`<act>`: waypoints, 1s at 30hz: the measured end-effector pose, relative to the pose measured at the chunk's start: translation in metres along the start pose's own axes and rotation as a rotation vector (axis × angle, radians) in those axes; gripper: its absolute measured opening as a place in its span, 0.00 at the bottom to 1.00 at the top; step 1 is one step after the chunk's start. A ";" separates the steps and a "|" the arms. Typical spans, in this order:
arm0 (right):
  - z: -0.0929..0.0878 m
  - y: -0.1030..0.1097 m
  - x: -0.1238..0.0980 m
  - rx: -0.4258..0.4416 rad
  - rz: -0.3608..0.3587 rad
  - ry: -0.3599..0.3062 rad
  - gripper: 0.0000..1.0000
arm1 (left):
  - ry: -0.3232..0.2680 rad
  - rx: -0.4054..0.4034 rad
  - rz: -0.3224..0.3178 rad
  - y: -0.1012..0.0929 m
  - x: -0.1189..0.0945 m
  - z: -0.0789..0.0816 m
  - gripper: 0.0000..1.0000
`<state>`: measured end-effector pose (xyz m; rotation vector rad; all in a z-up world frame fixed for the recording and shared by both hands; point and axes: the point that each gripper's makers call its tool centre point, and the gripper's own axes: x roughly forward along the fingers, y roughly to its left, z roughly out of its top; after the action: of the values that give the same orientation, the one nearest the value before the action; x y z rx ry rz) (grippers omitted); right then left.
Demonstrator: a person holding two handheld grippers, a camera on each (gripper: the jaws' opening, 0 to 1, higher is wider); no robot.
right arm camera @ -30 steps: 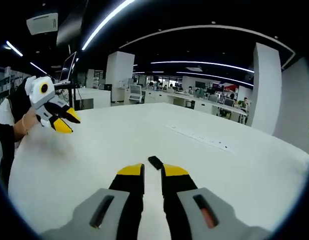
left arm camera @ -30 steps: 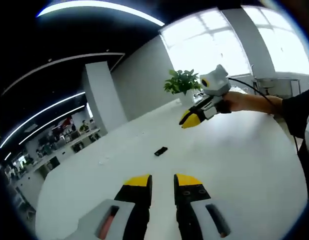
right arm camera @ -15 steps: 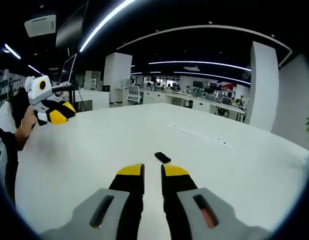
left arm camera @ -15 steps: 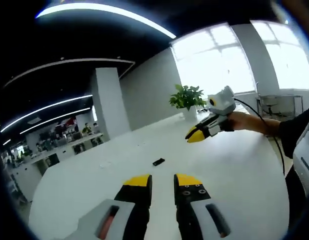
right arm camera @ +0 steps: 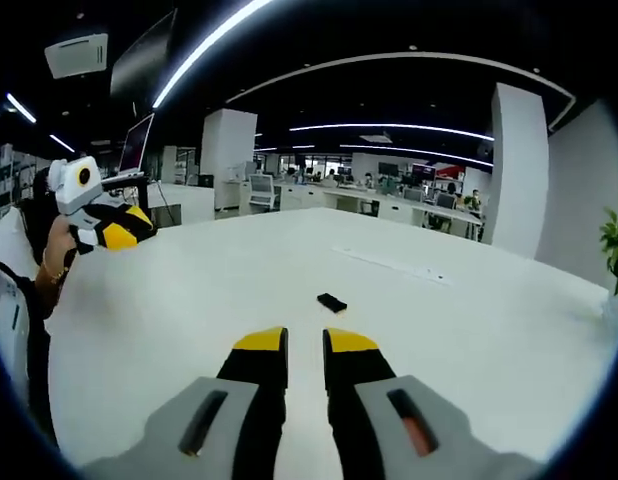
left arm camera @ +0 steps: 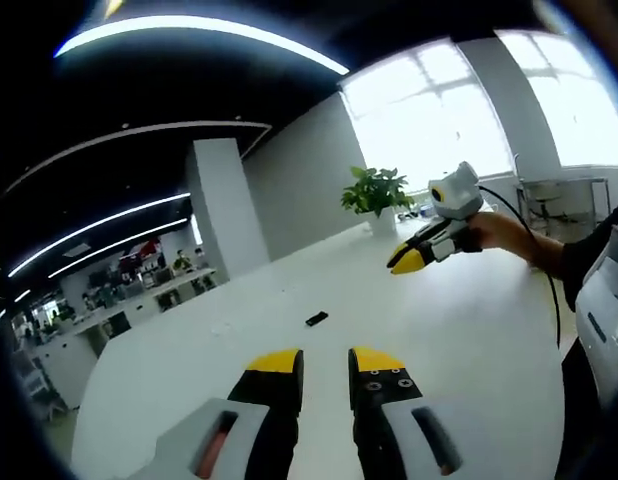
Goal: Snap the two parts of the plastic buckle together until the buckle closes and remains connected.
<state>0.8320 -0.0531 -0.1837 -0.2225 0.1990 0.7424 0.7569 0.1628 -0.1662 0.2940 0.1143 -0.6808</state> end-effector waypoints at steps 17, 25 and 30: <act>-0.008 0.019 -0.037 -0.004 -0.059 -0.020 0.16 | -0.009 -0.020 0.138 0.002 -0.040 -0.007 0.17; -0.007 0.027 -0.056 -0.031 -0.124 -0.055 0.17 | 0.012 0.006 0.203 0.008 -0.054 -0.011 0.19; -0.010 0.026 -0.067 -0.030 -0.151 -0.061 0.18 | 0.003 0.001 0.223 0.010 -0.062 -0.011 0.19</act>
<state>0.7649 -0.0806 -0.1791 -0.2402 0.1119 0.6018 0.7152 0.2106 -0.1619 0.3037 0.0825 -0.4594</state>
